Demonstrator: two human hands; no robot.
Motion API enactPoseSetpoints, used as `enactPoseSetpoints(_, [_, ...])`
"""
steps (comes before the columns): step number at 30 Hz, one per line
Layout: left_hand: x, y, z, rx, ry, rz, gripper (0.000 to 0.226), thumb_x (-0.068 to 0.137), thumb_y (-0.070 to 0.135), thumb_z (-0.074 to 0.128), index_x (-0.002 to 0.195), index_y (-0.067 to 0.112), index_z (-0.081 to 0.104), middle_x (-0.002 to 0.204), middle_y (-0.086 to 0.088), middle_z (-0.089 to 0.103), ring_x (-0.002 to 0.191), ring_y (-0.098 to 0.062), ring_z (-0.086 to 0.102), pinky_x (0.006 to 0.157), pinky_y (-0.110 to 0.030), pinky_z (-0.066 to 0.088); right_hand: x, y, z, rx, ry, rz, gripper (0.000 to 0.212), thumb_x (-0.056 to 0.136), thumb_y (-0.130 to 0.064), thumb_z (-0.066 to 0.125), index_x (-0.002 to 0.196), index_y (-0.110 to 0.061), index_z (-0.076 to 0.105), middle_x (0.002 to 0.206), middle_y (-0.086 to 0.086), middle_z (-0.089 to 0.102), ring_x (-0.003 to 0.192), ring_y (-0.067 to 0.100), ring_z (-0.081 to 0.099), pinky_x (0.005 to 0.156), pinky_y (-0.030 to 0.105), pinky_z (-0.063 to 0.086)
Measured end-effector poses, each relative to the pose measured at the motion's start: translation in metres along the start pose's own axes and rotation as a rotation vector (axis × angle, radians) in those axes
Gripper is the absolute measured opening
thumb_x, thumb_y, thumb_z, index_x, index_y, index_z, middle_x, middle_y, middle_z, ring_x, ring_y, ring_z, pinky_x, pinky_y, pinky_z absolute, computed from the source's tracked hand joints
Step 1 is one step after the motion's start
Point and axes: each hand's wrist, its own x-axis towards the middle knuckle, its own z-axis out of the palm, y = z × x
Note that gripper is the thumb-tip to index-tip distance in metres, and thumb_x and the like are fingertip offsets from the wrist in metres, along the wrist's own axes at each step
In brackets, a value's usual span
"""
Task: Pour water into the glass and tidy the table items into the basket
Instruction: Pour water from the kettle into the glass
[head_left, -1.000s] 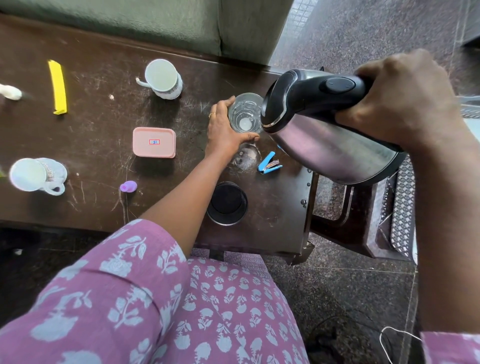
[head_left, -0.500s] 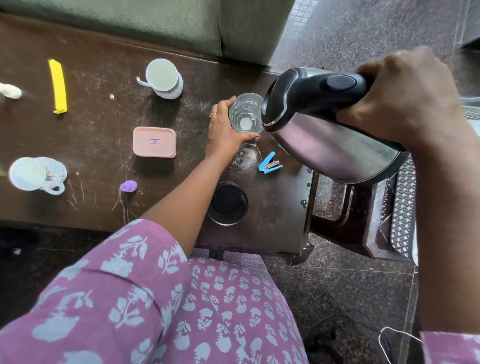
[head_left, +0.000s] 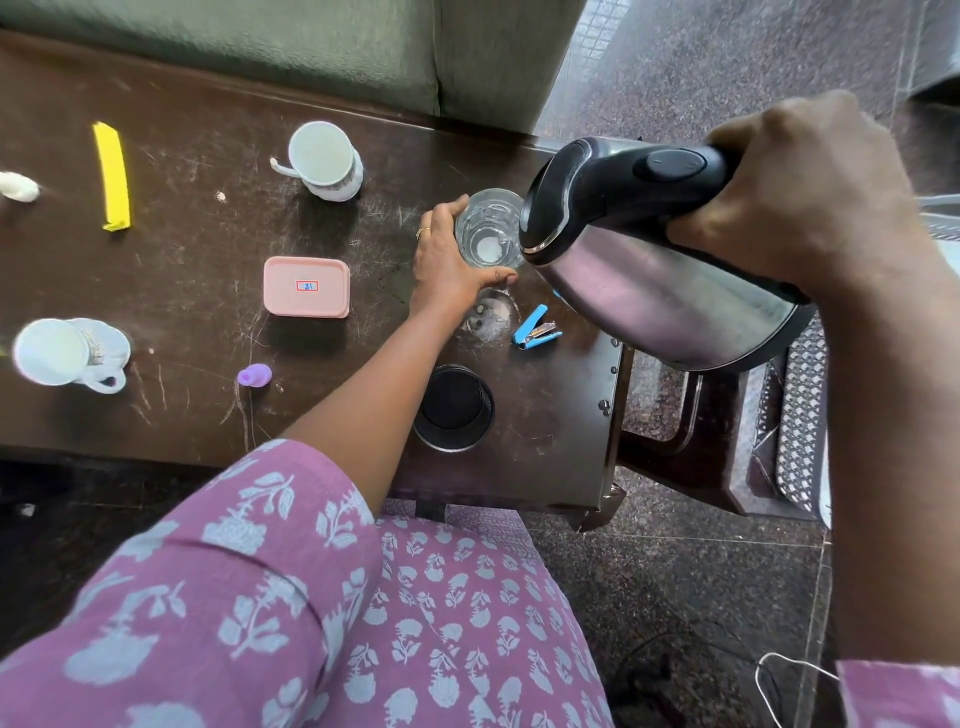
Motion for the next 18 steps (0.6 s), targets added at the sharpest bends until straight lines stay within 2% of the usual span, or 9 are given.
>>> enactPoseSetpoints(4, [-0.0001, 0.0006, 0.0002, 0.006, -0.001, -0.002, 0.09, 0.055, 0.027, 0.087, 0.131, 0.021, 0.038, 0.138, -0.002, 0.041, 0.129, -0.018, 0.038, 0.104, -0.032, 0.034, 0.0015, -0.0017, 0.0015, -0.033, 0.002, -0.002, 0.03, 0.073, -0.032, 0.067, 0.092, -0.01, 0.071, 0.08, 0.029, 0.061, 0.077, 0.044, 0.059, 0.075, 0.047, 0.05])
enactPoseSetpoints(7, [0.0002, 0.0014, -0.0001, 0.005, -0.003, -0.005, 0.089, 0.056, 0.026, 0.087, 0.131, 0.02, 0.038, 0.138, -0.003, 0.041, 0.129, -0.018, 0.038, 0.105, -0.033, 0.035, 0.0015, -0.0032, 0.0015, -0.044, 0.004, 0.005, 0.028, 0.073, -0.032, 0.067, 0.09, -0.01, 0.071, 0.069, 0.023, 0.053, 0.073, 0.043, 0.058, 0.072, 0.045, 0.05])
enactPoseSetpoints(10, [-0.0002, 0.003, -0.0002, 0.009, -0.003, -0.01, 0.088, 0.057, 0.025, 0.086, 0.131, 0.02, 0.038, 0.139, -0.003, 0.041, 0.129, -0.02, 0.038, 0.105, -0.035, 0.035, 0.0015, -0.0047, 0.0011, -0.045, -0.003, 0.01, 0.027, 0.073, -0.031, 0.067, 0.09, -0.01, 0.071, 0.066, 0.018, 0.046, 0.071, 0.042, 0.057, 0.071, 0.045, 0.05])
enactPoseSetpoints(15, [-0.0003, 0.0041, -0.0004, 0.015, -0.002, -0.012, 0.087, 0.058, 0.024, 0.086, 0.131, 0.019, 0.038, 0.139, -0.004, 0.04, 0.13, -0.02, 0.039, 0.105, -0.033, 0.035, 0.0002, -0.0058, 0.0016, -0.034, 0.011, 0.004, 0.027, 0.072, -0.03, 0.067, 0.089, -0.009, 0.07, 0.067, 0.019, 0.047, 0.073, 0.043, 0.057, 0.072, 0.045, 0.05])
enactPoseSetpoints(18, [-0.0009, 0.0052, 0.0003, 0.024, 0.001, -0.015, 0.089, 0.059, 0.025, 0.086, 0.132, 0.02, 0.037, 0.14, -0.004, 0.04, 0.129, -0.02, 0.039, 0.104, -0.032, 0.034, -0.0028, -0.0031, 0.0017, 0.008, 0.023, 0.016, 0.031, 0.072, -0.034, 0.067, 0.091, -0.009, 0.07, 0.075, 0.025, 0.057, 0.078, 0.044, 0.059, 0.075, 0.045, 0.05])
